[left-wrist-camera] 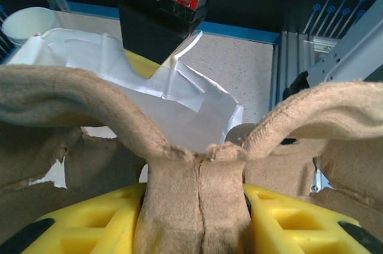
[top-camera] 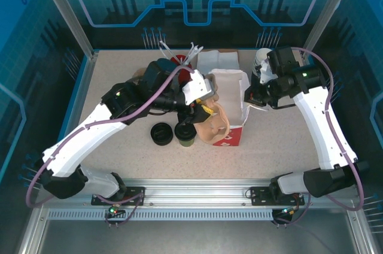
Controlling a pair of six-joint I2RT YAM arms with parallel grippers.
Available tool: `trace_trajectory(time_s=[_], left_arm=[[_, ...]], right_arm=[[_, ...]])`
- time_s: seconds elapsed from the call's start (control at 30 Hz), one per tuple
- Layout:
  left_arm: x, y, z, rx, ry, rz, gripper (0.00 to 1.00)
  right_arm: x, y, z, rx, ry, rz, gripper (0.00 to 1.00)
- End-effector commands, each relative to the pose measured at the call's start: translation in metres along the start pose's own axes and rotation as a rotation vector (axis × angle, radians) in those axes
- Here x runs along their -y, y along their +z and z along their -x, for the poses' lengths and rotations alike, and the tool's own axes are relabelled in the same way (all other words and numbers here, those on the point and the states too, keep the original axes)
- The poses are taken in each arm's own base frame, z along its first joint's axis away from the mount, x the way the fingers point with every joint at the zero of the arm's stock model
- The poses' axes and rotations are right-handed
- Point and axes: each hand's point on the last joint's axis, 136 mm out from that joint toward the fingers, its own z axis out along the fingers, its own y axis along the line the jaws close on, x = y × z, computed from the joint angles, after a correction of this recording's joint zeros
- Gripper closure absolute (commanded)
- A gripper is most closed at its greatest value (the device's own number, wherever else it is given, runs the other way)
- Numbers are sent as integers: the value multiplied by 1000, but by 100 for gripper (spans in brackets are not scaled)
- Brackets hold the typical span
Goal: Pack the takeout coffee
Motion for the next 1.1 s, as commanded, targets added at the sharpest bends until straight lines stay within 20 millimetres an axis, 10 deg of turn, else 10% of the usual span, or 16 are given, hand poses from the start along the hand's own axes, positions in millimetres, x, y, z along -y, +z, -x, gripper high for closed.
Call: trace_trajectory(time_s=[0.0,1.07], left_arm=[[11,6,1,-31,4,-69,57],[2,67,-43,-242,-49,-169,56]], right_arm=[[-14,-4,-24,-57,-78,64,100],[-22,1,-60,-90,-223,134,100]])
